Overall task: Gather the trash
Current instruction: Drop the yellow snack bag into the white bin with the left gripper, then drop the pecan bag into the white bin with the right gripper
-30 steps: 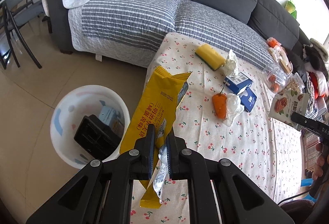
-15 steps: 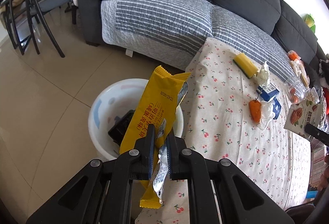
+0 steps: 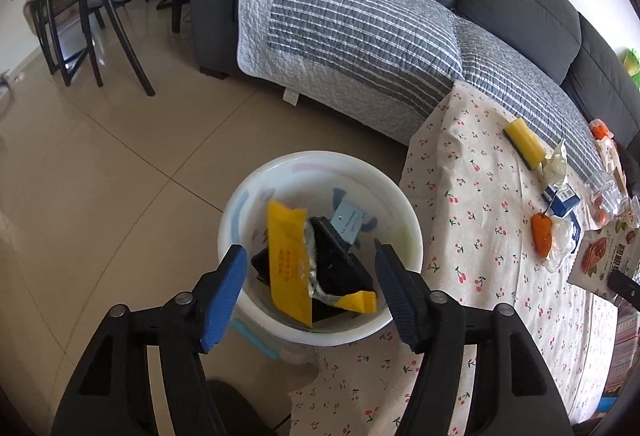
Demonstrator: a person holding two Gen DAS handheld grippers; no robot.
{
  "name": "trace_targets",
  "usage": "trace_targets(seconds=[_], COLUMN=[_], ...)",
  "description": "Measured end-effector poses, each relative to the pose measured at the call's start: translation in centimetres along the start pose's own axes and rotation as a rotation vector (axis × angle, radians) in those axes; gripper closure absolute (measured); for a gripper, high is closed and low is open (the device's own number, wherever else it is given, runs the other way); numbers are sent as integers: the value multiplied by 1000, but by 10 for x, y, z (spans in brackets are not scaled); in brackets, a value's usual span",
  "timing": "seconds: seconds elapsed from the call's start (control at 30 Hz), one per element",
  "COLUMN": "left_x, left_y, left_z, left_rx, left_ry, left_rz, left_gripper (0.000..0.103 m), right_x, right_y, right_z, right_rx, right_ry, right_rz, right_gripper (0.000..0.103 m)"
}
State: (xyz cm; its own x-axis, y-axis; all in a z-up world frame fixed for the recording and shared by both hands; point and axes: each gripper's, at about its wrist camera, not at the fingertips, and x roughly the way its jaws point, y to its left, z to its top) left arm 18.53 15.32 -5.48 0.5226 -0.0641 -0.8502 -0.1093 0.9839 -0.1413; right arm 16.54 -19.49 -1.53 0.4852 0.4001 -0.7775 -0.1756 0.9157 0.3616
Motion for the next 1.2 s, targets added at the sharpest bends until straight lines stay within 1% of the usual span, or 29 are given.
trace_targets(seconds=[0.03, 0.1, 0.23, 0.3, 0.43, 0.57, 0.77, 0.9, 1.03, 1.07, 1.1, 1.13, 1.17, 1.2], left_x=[-1, -3, -8, -10, -16, -21, -27, -29, -29, -29, -30, -30, -30, -29], left_y=[2, 8, 22, 29, 40, 52, 68, 74, 79, 79, 79, 78, 77, 74], left_z=[-1, -3, -12, -16, -21, -26, -28, -27, -28, -28, -28, -28, -28, -28], left_rx=[-8, -20, -28, -21, -16, -13, -39, -49, -58, -57, -56, -54, -51, -45], left_ry=[8, 26, 40, 46, 50, 50, 48, 42, 47, 47, 47, 48, 49, 49], left_rz=[8, 34, 68, 89, 103, 105, 85, 79, 71, 69, 67, 63, 61, 60], left_gripper=[31, 17, 11, 4, 2, 0, 0, 0, 0, 0, 0, 0, 0, 0], right_x=[2, 5, 14, 20, 44, 75, 126, 152, 168, 170, 171, 170, 167, 164], right_y=[2, 8, 20, 30, 55, 83, 124, 138, 144, 144, 142, 141, 140, 140], right_z=[0, 0, -1, -1, 2, 6, 13, 15, 15, 15, 15, 14, 14, 13], right_rx=[-6, -17, -34, -48, -89, -100, -135, -143, -129, -115, -97, -83, -78, -81], right_ry=[2, 7, 21, 31, 66, 102, 144, 164, 173, 179, 181, 174, 161, 157], right_rz=[1, 5, 30, 41, 58, 94, 110, 104, 107, 110, 112, 111, 105, 100], right_gripper=[92, 92, 92, 92, 92, 92, 91, 91, 87, 72, 59, 35, 30, 30])
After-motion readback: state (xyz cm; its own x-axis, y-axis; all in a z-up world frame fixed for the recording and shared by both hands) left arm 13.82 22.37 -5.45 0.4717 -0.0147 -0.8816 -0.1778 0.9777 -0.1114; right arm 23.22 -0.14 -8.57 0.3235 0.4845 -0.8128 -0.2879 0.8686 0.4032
